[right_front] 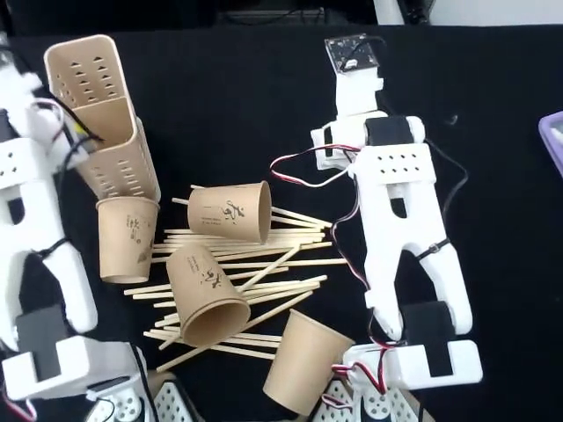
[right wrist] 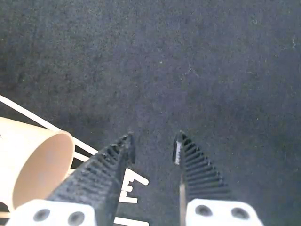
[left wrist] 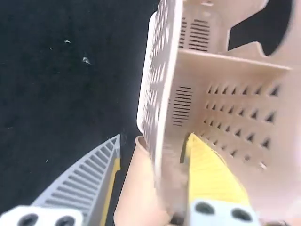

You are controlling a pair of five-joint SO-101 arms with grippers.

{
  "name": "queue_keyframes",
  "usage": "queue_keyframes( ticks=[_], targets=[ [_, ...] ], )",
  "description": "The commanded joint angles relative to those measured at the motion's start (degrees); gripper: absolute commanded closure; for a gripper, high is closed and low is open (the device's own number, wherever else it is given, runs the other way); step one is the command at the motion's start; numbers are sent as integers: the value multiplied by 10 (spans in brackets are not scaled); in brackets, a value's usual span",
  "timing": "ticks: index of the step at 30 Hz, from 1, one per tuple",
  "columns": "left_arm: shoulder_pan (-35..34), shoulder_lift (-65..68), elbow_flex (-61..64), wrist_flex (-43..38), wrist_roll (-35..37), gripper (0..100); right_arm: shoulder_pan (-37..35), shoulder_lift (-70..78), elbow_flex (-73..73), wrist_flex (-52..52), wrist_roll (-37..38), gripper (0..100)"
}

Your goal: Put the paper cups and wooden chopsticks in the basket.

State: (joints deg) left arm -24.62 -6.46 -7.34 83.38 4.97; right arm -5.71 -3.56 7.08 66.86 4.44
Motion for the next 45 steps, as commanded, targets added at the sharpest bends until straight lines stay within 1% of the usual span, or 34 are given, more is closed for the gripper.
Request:
queue_keyframes(
  ticks=[1, 5, 6, 7, 9, 10, 11, 12, 16, 18, 26, 29, 32, 34, 37, 41, 43, 45],
  targets=[
    [8, -53, 90, -90, -1, 776, -11, -6, -21, 4, -6, 858],
    [12, -86, 124, -103, -4, 782, -11, -4, -21, 2, -6, 858],
    [14, -95, 129, -103, -4, 799, -11, -4, -21, 2, -6, 858],
    [19, -104, 132, -103, -4, 840, -11, -4, -21, 2, -6, 858],
    [28, -121, 133, -107, -9, 966, -11, -4, -21, 2, -6, 858],
    [38, -125, 129, -107, -27, 975, -11, -4, -21, 2, -6, 858],
    [54, -129, 129, -108, -55, 946, -11, -4, -21, 2, -6, 858],
    [75, -132, 128, -108, -82, 940, -11, -5, -21, 2, -6, 858],
    [161, -124, 133, -134, -218, 971, -6, -9, -26, 3, -6, 858],
    [187, -129, 129, -137, -260, 970, -2, -9, -29, 6, -6, 858],
    [239, -128, 111, -137, -367, 970, 46, -16, -69, 9, -6, 855],
    [263, -129, 111, -133, -378, 970, 18, -50, -76, 33, 12, 846],
    [297, -138, 109, -119, -378, 970, -10, -102, -57, 30, 55, 794],
    [316, -166, 111, -98, -379, 971, -11, -134, -15, -13, 73, 773],
    [335, -212, 137, -101, -378, 971, -23, -175, 90, -96, 75, 769],
    [340, -256, 204, -158, -377, 971, -72, -243, 250, -218, 75, 769],
    [339, -273, 248, -192, -377, 971, -76, -268, 309, -284, 75, 770],
    [339, -282, 285, -215, -379, 971, -62, -276, 342, -334, 75, 770]
  ],
)
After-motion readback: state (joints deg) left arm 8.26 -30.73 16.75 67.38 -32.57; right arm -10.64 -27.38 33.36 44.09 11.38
